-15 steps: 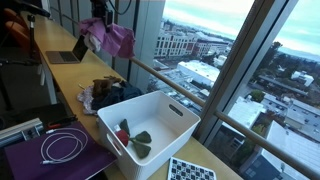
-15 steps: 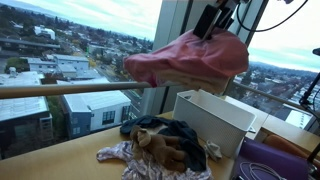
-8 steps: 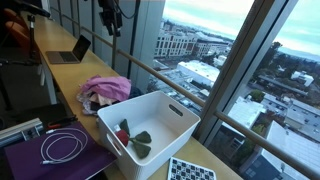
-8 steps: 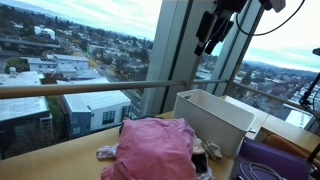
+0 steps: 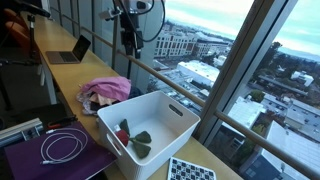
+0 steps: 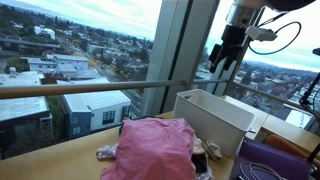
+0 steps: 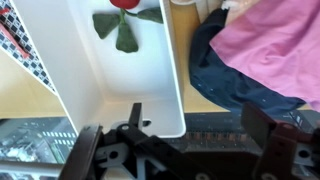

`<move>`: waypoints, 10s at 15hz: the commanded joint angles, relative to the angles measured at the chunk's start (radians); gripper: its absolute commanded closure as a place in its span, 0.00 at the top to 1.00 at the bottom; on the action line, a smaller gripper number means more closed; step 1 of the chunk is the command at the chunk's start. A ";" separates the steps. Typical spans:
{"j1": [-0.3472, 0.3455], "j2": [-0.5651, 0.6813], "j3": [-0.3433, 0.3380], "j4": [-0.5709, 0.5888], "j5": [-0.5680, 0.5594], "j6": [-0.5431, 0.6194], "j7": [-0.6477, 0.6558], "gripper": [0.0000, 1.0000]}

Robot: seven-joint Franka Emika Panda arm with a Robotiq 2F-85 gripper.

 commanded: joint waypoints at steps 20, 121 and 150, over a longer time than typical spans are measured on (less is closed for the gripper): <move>-0.150 0.529 -0.200 -0.066 0.169 0.203 -0.140 0.98; 0.330 0.567 0.009 0.372 0.219 -0.003 0.110 0.00; -0.130 0.130 -0.168 0.237 0.023 -0.155 0.134 0.00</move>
